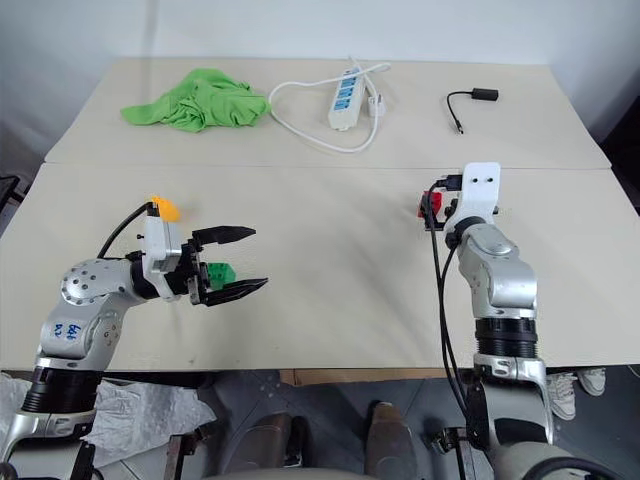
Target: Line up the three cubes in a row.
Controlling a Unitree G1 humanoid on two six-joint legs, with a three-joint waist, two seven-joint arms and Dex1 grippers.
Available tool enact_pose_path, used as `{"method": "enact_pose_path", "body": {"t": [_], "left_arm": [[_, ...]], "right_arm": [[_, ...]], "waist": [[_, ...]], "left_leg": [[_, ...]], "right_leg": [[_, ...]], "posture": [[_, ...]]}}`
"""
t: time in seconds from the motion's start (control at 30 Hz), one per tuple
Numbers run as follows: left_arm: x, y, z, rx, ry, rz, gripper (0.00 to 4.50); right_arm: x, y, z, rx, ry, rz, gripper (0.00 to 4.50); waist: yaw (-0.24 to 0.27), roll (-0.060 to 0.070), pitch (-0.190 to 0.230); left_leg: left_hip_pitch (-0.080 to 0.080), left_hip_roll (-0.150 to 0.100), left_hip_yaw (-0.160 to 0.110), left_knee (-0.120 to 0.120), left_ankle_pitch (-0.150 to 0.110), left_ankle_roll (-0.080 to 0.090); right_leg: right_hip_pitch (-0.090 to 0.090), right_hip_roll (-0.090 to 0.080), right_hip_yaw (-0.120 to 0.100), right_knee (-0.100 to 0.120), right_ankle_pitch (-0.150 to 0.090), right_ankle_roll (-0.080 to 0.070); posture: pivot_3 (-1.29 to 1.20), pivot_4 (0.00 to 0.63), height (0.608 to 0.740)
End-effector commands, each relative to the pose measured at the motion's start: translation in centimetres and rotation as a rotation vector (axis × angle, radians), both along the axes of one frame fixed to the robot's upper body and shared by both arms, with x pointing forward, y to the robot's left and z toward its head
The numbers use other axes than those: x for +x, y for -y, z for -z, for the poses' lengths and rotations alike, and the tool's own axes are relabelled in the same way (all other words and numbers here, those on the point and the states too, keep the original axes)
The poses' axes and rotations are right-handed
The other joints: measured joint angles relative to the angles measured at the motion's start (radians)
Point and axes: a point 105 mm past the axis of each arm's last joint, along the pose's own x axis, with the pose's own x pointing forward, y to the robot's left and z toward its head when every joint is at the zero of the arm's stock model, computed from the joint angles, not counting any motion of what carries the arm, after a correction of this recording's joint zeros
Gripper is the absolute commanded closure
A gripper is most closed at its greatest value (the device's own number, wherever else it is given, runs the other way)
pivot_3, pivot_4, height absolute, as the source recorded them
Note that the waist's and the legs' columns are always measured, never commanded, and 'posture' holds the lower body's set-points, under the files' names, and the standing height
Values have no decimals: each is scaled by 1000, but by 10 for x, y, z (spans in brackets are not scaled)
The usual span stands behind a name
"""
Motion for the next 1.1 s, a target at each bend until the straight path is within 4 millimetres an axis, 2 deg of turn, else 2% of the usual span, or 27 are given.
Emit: {"method": "enact_pose_path", "body": {"t": [0.03,0.1,0.2,0.3,0.43,0.57,0.67,0.73,0.8,0.93,1.1], "left_arm": [[-1,-4,-11,10,64,-19,103],[-1,-5,-12,12,66,-24,103],[-2,-6,-11,16,67,-29,0],[-2,-7,-11,19,70,-31,0],[-2,-9,-11,19,73,-36,0],[-6,-8,-18,-35,65,-15,0],[-7,-11,-15,-18,58,-20,0],[-7,-13,-14,-13,54,-27,0],[-7,-14,-13,-13,53,-34,0],[-10,-13,-10,-21,49,-40,0],[-13,-14,-9,-22,46,-48,0]], "right_arm": [[5,-1,-5,-2,31,29,0],[6,-2,-3,4,28,31,0],[7,-8,0,13,24,14,592],[7,-11,1,14,25,10,1606],[7,-18,-10,94,92,-40,2950],[3,-41,-5,40,63,-303,3030],[-20,-78,-22,-58,129,-755,3030],[-39,-91,-25,-174,157,-1023,3030],[-46,-90,-21,-268,155,-1176,3030],[-46,-86,-5,-402,120,-1353,3030],[-48,-83,13,-412,59,-1471,3030]], "waist": [[0,0,0],[1,0,0],[1,0,0],[0,0,0],[0,0,0],[0,0,0],[1,0,0],[0,0,0],[0,0,0],[-2,0,0],[-3,0,0]], "left_leg": [[0,0,0,0,0,0],[0,0,0,0,0,0],[0,1,0,0,0,0],[0,1,0,0,0,0],[0,1,0,0,0,0],[0,1,0,0,0,0],[0,1,0,0,0,0],[0,-2,0,0,0,1],[0,-2,0,0,0,1],[1,-2,0,0,0,1],[0,1,-1,0,0,0]], "right_leg": [[0,0,0,0,0,0],[0,0,0,0,0,0],[0,0,0,0,0,0],[0,0,0,0,0,0],[0,0,0,0,0,0],[0,0,0,0,0,0],[0,0,0,0,0,0],[0,0,0,-1,0,0],[1,0,-1,-2,0,0],[1,0,-1,-2,0,0],[2,0,-2,-2,0,0]], "posture": [[0,150,740],[0,150,740],[0,150,740],[0,150,740],[0,150,740],[0,150,740],[0,150,740],[0,150,740],[0,150,740],[0,150,740],[0,150,740]]}}
